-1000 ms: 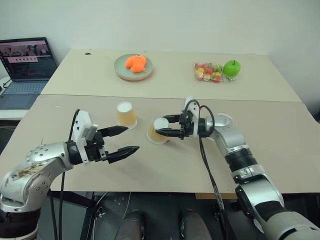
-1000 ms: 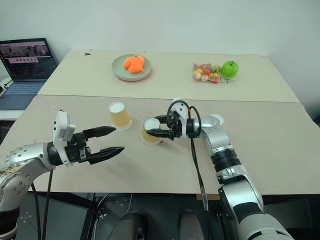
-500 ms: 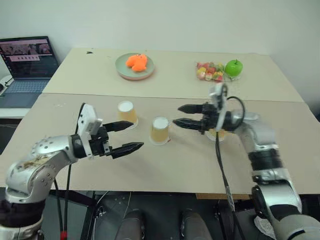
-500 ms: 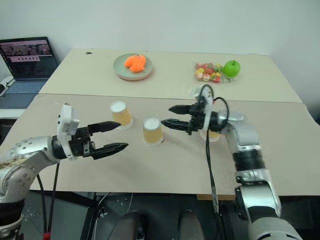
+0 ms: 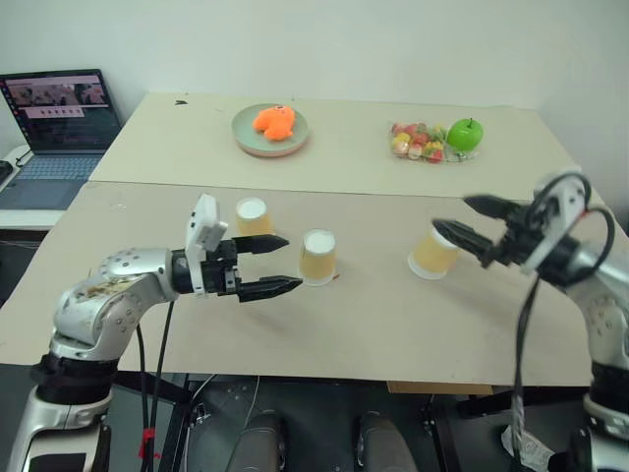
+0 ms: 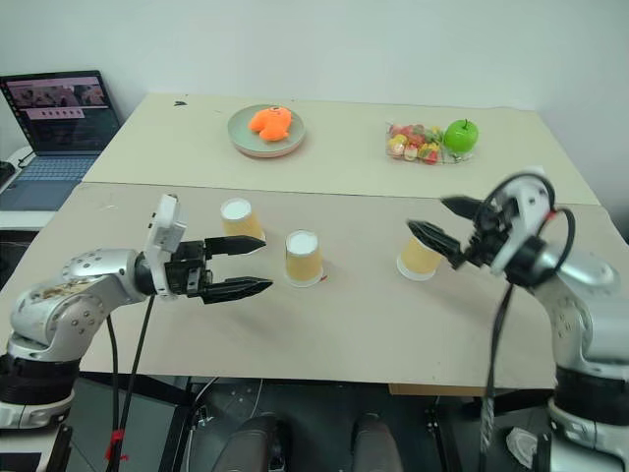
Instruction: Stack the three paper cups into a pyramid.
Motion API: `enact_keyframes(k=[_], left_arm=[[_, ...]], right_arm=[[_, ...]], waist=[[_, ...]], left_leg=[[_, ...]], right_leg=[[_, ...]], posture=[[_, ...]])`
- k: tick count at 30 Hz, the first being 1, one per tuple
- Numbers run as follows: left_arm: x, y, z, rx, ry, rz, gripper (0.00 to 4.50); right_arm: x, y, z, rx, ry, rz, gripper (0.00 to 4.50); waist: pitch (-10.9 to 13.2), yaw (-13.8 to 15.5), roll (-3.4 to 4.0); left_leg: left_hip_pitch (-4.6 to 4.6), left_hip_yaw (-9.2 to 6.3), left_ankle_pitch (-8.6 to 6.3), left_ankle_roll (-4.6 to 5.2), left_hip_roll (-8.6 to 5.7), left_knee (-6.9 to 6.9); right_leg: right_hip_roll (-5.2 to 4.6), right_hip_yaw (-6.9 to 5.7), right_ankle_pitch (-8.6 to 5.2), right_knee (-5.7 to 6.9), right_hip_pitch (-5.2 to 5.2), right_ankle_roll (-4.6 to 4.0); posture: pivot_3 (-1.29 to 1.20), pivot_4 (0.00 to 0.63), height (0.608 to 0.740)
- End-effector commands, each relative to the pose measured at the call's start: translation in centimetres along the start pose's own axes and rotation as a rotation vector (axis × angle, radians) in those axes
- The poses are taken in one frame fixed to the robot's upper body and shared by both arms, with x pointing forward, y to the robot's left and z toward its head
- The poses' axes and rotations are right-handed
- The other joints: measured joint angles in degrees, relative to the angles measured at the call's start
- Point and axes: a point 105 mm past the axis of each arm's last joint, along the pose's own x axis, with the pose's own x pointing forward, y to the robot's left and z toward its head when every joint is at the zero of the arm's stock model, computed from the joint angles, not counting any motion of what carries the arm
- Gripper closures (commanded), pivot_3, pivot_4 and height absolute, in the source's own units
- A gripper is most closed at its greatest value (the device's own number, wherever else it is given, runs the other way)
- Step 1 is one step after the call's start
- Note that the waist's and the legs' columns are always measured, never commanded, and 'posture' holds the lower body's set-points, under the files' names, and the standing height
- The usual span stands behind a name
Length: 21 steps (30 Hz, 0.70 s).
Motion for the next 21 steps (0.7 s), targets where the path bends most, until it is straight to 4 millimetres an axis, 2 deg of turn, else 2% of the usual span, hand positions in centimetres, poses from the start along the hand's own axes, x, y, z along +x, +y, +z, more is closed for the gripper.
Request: enact_keyframes(k=[1,5,15,21], left_arm=[[0.7,-0.6,1.3,0.073,-0.015,-0.068,0.0],[1.4,-0.8,1.6,0.103,-0.005,-0.118,0.0],[1.3,-0.9,1.7,0.115,-0.008,-0.112,0.0],[1.2,-0.3,1.7,0.131,-0.017,-0.058,0.0]], right_arm=[[-2.0,-0.2,0.3,-0.088,-0.003,-0.074,0.07],[-2.1,-0.3,-1.9,-0.06,0.036,-0.114,0.07],[-0.6,-1.0,-2.3,-0.024,0.012,-0.105,0.07],[0.9,-0.5,-2.8,-0.006,0.019,-0.048,0.07]], waist=[[0.0,-0.1,0.0],[0.0,-0.6,0.0],[0.0,-0.7,0.0],[0.0,-0.7,0.0]], left_leg=[[0.0,-0.01,0.0,0.0,0.02,0.0],[0.04,0.01,0.0,0.01,0.01,0.02],[0.05,-0.01,-0.01,0.03,0.02,0.02],[0.05,-0.01,-0.01,0.03,0.02,0.02]], right_leg=[[0.04,-0.01,0.0,0.0,0.01,0.0],[0.05,0.07,0.02,0.01,0.03,0.03],[0.06,0.06,0.02,-0.04,0.04,0.03],[0.06,0.07,0.02,-0.04,0.04,0.03]], posture=[[0.0,0.15,0.676],[0.0,0.15,0.676],[0.0,0.15,0.676],[0.0,0.15,0.676]])
